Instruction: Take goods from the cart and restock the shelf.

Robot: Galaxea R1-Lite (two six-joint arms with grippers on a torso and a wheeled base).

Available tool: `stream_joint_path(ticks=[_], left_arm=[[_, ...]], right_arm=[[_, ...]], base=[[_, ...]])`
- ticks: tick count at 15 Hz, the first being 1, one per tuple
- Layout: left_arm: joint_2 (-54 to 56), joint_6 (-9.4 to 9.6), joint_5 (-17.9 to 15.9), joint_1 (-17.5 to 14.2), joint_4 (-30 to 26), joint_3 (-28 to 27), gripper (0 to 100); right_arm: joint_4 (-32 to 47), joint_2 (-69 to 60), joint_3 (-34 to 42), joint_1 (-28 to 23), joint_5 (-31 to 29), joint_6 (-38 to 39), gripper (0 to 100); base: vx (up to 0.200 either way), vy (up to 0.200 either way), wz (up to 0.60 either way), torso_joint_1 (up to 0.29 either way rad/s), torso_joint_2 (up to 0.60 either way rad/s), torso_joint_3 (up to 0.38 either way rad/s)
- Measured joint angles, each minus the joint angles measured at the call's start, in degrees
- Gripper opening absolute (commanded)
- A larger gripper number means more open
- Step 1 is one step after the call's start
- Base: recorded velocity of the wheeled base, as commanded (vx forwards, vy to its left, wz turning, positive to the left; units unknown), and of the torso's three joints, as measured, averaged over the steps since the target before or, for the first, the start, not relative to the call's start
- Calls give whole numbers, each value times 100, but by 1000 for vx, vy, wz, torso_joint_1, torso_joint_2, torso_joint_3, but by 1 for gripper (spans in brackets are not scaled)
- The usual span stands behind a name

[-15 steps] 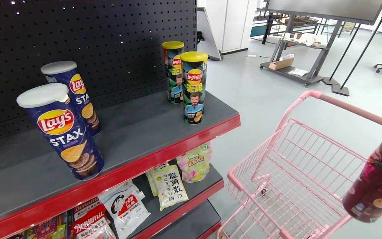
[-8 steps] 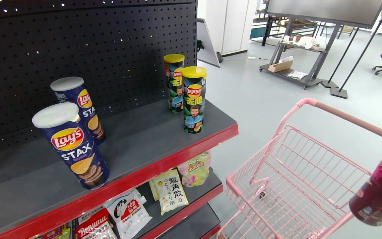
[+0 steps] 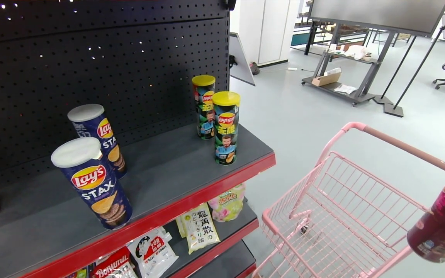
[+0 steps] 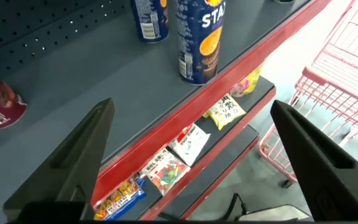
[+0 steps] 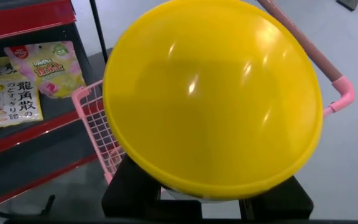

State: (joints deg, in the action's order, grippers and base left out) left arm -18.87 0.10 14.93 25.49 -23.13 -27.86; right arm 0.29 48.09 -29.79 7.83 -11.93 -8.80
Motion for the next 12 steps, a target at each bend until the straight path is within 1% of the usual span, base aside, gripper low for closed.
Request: stream_joint_path(ticks=[8, 10, 12], left_arm=[[-37, 0, -11, -2, 0, 0, 100], [-41, 69, -21, 2, 2, -1, 100], [-41, 91, -66, 16, 6, -15, 100]], right_arm=[[-29, -52, 138, -4, 9, -66, 0], [-29, -107, 218, 0, 1, -66, 0], [-39, -215, 354, -11, 6, -59, 0]], base=[[0, 0, 600, 20, -21, -13], [0, 0, 0, 0, 0, 0], [0, 0, 0, 0, 0, 0]])
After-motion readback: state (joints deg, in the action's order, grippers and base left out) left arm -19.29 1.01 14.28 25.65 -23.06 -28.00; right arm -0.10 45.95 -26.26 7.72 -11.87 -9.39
